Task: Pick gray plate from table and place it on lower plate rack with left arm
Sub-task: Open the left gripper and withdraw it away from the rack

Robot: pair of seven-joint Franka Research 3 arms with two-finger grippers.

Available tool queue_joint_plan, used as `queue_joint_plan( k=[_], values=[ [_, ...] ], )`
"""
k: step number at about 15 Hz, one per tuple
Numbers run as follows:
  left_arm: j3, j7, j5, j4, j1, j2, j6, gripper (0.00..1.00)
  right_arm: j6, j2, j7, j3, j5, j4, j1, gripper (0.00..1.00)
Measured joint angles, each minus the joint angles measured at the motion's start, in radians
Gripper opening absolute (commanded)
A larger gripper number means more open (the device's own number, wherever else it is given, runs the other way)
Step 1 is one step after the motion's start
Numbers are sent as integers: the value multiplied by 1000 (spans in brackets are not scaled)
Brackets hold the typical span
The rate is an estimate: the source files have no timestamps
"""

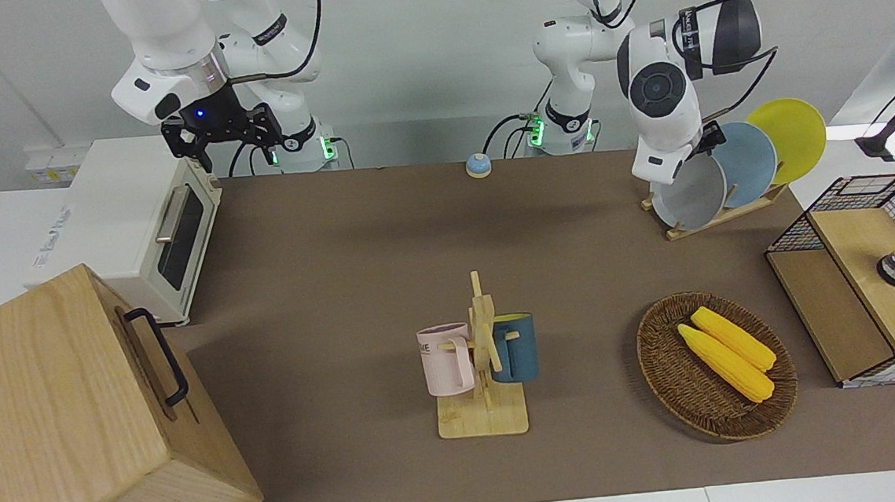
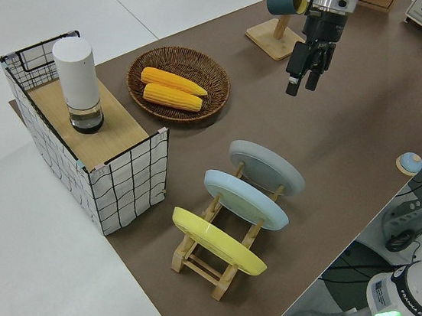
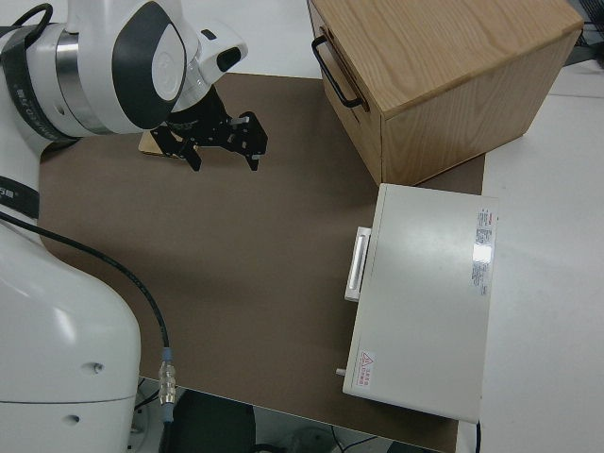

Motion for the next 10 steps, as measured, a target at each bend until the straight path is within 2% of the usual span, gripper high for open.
queue_joint_plan(
  k=[2,5,10],
  values=[
    [10,60,-111,32,2,-1,36,991,0,0,0,0,0,0,0,983],
    [28,167,-222,75,15,-6,43,993,0,0,0,0,0,0,0,983],
    [34,334,-267,165,36,-30,41,993,0,0,0,0,0,0,0,983]
  ],
)
